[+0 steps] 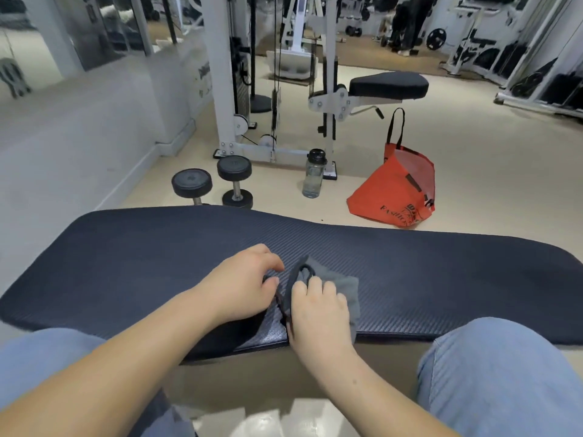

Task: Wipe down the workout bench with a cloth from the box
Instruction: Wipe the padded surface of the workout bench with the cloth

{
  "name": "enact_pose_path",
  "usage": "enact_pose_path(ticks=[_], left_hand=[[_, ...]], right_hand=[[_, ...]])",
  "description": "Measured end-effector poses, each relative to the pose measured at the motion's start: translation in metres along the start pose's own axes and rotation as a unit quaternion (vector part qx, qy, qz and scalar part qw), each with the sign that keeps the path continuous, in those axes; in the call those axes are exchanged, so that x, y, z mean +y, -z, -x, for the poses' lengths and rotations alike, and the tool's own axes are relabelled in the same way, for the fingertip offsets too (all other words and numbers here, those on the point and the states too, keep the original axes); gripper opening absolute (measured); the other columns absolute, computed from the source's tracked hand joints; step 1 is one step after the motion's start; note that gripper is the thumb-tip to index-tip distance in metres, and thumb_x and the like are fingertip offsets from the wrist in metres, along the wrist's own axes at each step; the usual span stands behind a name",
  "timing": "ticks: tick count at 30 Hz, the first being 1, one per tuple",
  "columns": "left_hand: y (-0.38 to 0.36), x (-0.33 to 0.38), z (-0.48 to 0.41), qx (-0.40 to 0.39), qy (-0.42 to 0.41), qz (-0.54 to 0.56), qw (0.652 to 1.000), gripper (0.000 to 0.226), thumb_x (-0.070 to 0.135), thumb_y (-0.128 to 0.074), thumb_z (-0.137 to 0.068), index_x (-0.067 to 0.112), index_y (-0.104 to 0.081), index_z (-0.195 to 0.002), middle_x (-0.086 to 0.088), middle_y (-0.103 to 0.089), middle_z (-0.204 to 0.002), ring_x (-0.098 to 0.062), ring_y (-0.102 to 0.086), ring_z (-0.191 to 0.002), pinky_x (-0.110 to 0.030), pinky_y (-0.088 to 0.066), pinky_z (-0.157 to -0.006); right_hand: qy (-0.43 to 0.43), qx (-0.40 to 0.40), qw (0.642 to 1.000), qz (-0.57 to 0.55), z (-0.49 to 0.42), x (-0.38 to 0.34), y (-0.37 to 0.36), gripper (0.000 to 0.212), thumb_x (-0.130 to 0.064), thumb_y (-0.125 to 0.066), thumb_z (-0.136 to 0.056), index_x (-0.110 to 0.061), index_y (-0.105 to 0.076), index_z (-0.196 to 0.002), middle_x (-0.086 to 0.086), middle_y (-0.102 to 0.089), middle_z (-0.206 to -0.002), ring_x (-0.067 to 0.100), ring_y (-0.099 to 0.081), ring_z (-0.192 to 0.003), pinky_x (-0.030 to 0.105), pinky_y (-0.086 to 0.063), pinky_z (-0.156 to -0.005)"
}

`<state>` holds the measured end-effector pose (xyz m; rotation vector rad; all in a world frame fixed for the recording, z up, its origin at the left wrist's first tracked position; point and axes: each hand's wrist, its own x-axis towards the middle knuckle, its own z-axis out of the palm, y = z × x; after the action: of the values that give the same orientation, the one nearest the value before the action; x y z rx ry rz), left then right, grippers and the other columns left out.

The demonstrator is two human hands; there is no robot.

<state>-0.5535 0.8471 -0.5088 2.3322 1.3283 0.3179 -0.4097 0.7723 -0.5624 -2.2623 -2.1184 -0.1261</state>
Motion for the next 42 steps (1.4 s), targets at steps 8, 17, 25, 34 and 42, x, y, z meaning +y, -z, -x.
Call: enact_pose_path(ticks=[8, 17, 25, 34, 42], left_hand=[[0.035, -0.054, 0.070, 0.054, 0.089, 0.018, 0.994, 0.022, 0.024, -0.059, -0.096, 0.028, -0.070, -0.114, 0.016, -0.060, -0.110, 0.001, -0.056, -0.089, -0.021, -0.044, -0.081], [0.078, -0.049, 0.090, 0.154, 0.275, 0.486, 0.815, 0.050, 0.071, -0.057, -0.087, 0.029, -0.075, -0.108, 0.013, -0.078, -0.107, -0.007, -0.071, -0.105, -0.034, -0.051, -0.097], [0.067, -0.045, 0.086, 0.039, 0.217, 0.606, 0.765, 0.046, 0.021, -0.082, -0.083, 0.014, -0.070, -0.127, -0.007, -0.075, -0.122, -0.025, -0.070, -0.116, -0.047, -0.050, -0.106], [0.085, -0.085, 0.114, 0.339, 0.276, 0.159, 0.885, 0.016, 0.036, -0.071, -0.077, 0.022, -0.065, -0.073, 0.004, -0.065, -0.067, -0.014, -0.062, -0.067, -0.035, -0.051, -0.063], [0.008, -0.095, 0.097, 0.020, 0.156, -0.185, 0.970, 0.039, 0.047, -0.049, -0.092, 0.028, -0.047, -0.127, 0.001, -0.039, -0.144, -0.031, -0.035, -0.128, -0.050, -0.031, -0.104]], right_hand=[[0.186, 0.002, 0.975, -0.121, 0.002, -0.066, 0.016, 0.039, -0.036, -0.080, -0.075, -0.016, -0.053, -0.094, 0.006, -0.059, -0.093, 0.028, -0.060, -0.084, 0.040, -0.045, -0.065], [-0.039, -0.274, 0.547, -0.790, -0.028, -0.054, 0.095, 0.032, -0.028, -0.056, -0.103, -0.006, -0.075, -0.116, 0.018, -0.076, -0.117, 0.031, -0.073, -0.111, 0.043, -0.053, -0.101], [-0.116, -0.225, 0.629, -0.735, -0.050, -0.058, 0.104, 0.034, -0.042, -0.065, -0.098, -0.010, -0.074, -0.106, 0.012, -0.080, -0.104, 0.028, -0.076, -0.096, 0.040, -0.059, -0.090], [-0.085, -0.206, 0.751, -0.621, -0.058, -0.091, 0.082, 0.021, -0.036, -0.062, -0.099, -0.016, -0.068, -0.105, 0.002, -0.072, -0.103, 0.015, -0.067, -0.083, 0.035, -0.060, -0.077], [-0.107, -0.135, 0.802, -0.572, -0.065, -0.110, 0.056, 0.018, -0.023, -0.056, -0.093, -0.009, -0.067, -0.096, 0.002, -0.065, -0.084, 0.018, -0.056, -0.073, 0.036, -0.050, -0.066]])
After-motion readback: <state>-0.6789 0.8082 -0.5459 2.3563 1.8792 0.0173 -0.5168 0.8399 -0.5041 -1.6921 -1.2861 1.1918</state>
